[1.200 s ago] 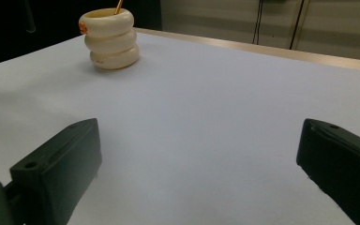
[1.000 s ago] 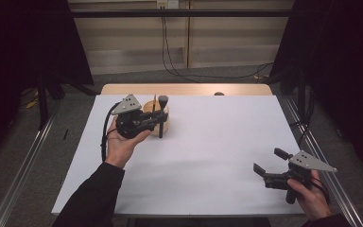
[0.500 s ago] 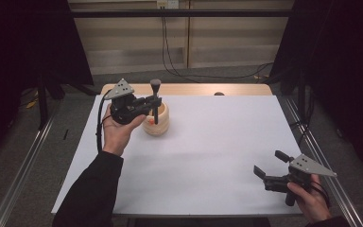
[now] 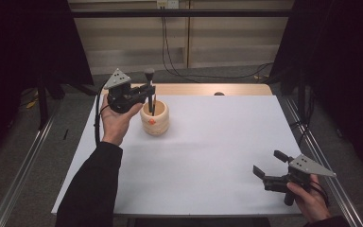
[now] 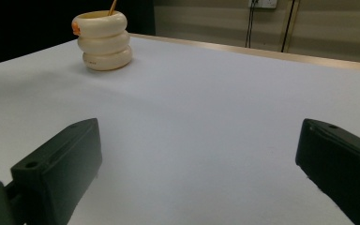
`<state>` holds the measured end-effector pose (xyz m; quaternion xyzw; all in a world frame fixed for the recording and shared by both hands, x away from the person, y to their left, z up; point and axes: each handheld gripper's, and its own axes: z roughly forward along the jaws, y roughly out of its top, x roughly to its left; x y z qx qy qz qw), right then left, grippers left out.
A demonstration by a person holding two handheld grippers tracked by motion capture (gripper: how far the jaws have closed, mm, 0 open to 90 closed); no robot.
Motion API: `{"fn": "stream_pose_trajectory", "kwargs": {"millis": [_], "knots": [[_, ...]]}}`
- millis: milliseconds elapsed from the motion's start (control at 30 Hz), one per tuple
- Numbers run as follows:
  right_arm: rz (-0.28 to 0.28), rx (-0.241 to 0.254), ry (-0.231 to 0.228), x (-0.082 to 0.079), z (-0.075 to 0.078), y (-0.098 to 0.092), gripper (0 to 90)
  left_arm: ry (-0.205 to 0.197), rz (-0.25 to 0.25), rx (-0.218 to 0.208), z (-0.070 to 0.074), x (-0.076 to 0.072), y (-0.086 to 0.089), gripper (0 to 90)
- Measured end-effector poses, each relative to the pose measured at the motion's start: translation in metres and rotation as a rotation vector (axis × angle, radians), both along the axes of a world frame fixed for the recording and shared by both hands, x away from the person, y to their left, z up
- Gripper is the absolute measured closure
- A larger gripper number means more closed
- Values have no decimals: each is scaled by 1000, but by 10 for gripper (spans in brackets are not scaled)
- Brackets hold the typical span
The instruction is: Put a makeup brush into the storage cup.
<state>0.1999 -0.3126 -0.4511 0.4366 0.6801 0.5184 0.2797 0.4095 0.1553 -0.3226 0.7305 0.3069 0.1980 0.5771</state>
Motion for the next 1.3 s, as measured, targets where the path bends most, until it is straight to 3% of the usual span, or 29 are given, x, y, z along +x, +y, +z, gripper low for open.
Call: {"fn": "stream_pose_trajectory", "kwargs": {"millis": [67, 133, 300, 433, 533, 600, 733, 1000, 1067, 1300], "knots": [[10, 10, 3, 0, 0, 0, 3, -3, 16, 18, -1, 4, -1, 782], [12, 10, 2, 0, 0, 1, 3, 0, 17, 1, -3, 9, 0, 782], [10, 11, 3, 0, 0, 0, 4, -6, 13, 6, -10, 17, -3, 782], [17, 0, -6, -1, 0, 1, 4, 0, 37, 8, -16, 23, -3, 782], [31, -9, -3, -1, -1, 3, 4, 2, 40, -9, -18, 24, -3, 782], [28, -5, -2, -1, -1, 3, 4, -3, 57, 21, -19, 23, -4, 782], [24, 0, -2, -1, -1, 2, 3, 8, 56, 5, -26, 27, -3, 782], [29, 0, -2, -1, -1, 3, 2, 37, 79, 18, -43, 32, -4, 782], [29, -4, -3, -1, -1, 3, 1, 43, 72, -1, -46, 32, -5, 783], [34, -6, -2, -1, -1, 3, 1, 46, 77, 24, -50, 32, -6, 782]]}}
